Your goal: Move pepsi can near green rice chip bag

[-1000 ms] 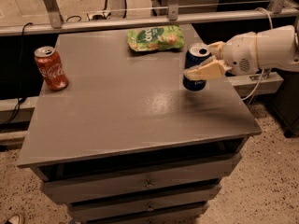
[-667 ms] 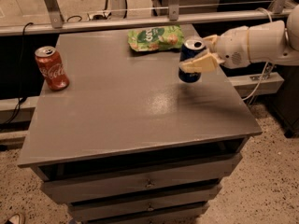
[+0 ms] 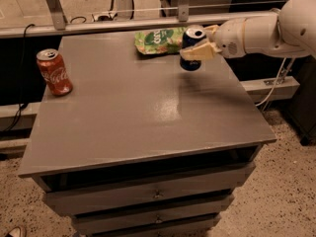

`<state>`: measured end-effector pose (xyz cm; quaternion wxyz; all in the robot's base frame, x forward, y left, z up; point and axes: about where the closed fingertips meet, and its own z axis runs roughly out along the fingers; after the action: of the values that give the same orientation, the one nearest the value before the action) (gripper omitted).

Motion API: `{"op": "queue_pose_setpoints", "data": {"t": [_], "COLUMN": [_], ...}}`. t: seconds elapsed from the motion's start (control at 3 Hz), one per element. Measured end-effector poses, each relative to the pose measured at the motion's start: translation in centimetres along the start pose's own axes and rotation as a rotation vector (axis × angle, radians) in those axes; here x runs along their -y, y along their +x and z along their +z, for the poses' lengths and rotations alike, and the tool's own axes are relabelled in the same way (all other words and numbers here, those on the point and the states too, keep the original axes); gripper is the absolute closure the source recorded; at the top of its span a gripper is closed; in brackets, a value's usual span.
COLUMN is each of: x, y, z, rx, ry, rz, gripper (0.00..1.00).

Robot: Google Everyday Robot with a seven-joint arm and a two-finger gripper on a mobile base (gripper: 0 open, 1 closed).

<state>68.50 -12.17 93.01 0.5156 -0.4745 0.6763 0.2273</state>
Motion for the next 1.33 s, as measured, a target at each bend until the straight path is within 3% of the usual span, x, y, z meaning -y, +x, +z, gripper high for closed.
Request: {"op": "queue_pose_setpoints", "data": {"t": [0.67,1.33], "x": [5.7,9.7], "y": [2.0,3.1], "z": [3.6,4.2], "rx": [0.026,0.033], "ry": [0.077,0.182], "rz": [0.048,0.072], "gripper": [1.0,0.59]}}
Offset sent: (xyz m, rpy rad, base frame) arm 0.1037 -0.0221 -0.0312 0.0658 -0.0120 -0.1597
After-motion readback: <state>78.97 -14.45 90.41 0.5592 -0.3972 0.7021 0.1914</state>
